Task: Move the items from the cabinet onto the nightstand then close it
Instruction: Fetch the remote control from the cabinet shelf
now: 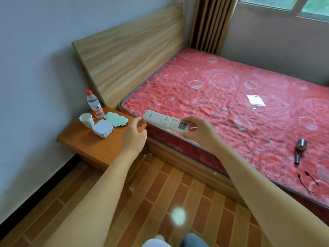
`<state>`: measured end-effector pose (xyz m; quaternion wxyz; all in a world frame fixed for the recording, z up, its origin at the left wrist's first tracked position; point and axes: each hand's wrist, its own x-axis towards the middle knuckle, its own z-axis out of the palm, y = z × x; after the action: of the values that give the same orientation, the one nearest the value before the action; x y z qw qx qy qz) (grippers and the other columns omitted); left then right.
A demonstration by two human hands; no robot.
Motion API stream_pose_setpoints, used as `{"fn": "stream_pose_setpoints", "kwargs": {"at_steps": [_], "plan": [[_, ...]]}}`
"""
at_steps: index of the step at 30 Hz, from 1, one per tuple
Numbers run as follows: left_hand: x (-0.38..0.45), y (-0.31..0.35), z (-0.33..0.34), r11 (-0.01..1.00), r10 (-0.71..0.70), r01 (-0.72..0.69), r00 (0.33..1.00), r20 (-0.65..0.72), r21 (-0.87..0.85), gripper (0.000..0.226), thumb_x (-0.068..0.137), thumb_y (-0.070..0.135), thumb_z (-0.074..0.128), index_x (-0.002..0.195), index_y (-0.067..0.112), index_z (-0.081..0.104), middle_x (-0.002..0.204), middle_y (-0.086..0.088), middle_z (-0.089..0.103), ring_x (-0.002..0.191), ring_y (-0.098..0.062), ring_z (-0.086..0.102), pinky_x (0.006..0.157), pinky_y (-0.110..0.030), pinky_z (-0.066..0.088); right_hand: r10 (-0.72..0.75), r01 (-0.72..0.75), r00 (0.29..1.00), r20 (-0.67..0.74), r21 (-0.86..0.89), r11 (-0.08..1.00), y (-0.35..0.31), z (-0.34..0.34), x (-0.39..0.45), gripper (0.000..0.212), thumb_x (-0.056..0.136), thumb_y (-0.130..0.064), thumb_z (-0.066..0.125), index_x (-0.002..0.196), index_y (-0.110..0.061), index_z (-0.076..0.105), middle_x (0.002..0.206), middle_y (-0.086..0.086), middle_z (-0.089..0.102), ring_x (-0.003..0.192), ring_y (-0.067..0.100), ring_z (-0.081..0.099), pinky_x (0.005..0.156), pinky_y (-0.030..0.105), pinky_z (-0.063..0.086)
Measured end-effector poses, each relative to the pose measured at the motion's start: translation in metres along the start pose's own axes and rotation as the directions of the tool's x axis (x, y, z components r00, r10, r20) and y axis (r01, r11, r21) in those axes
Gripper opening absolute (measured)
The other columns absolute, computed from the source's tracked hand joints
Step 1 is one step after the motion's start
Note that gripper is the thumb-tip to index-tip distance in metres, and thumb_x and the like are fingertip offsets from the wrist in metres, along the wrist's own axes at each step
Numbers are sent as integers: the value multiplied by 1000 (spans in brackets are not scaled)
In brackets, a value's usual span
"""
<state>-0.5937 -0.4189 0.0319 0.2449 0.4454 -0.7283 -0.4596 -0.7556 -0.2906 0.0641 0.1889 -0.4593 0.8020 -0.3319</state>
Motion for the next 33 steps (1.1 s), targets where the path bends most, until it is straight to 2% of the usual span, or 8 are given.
{"fn": "stream_pose_setpoints", "kwargs": {"at_steps": [7,13,22,25,28,31,33], "plan": [[79,-17,-7,998,-64,67,993,-102,24,41,90,3,46,128,16,46,130,-3,53,123,-18,46,103,-33,41,-44,46,992,118,-11,999,4,19,103,50,75,-10,72,121,-13,56,117,4,63,92,13,55,81,23,44],[152,-30,-9,986,-163,169,959,-234,8,39,91,4,45,128,14,48,132,-5,53,125,-19,46,93,-23,34,-139,154,950,280,-33,988,-1,33,208,45,77,-8,68,120,-12,57,116,3,63,92,10,53,76,20,42],[240,-50,-30,929,-338,369,824,-455,-23,35,92,7,47,125,17,50,130,-3,55,121,-22,49,92,-33,46,-292,319,820,493,31,947,-25,80,348,39,79,-7,66,117,-9,57,113,8,63,94,18,58,80,31,50],[254,-71,-37,904,-392,426,782,-484,-42,35,91,6,48,124,16,51,128,-4,56,119,-21,50,92,-30,45,-322,363,767,556,39,931,-29,105,374,40,79,-8,66,118,-9,57,113,7,62,91,14,55,80,33,50],[261,-93,-43,878,-442,473,739,-508,-75,35,90,6,48,123,17,51,127,-3,56,118,-19,50,96,-31,43,-333,389,716,614,45,920,-32,132,392,42,78,-9,67,118,-10,57,114,8,62,98,20,58,82,36,52],[262,-115,-46,849,-488,521,702,-519,-93,34,89,5,48,121,17,52,125,-2,56,116,-18,51,90,-25,41,-328,409,670,666,37,912,-33,161,406,41,78,-8,66,118,-10,57,112,10,61,98,22,57,83,36,50],[262,-132,-46,827,-522,551,685,-509,-108,33,89,3,47,119,15,52,124,-2,57,115,-19,52,88,-25,39,-323,417,645,693,36,908,-29,183,415,41,79,-8,65,119,-11,56,111,10,60,98,22,56,79,31,48]]}}
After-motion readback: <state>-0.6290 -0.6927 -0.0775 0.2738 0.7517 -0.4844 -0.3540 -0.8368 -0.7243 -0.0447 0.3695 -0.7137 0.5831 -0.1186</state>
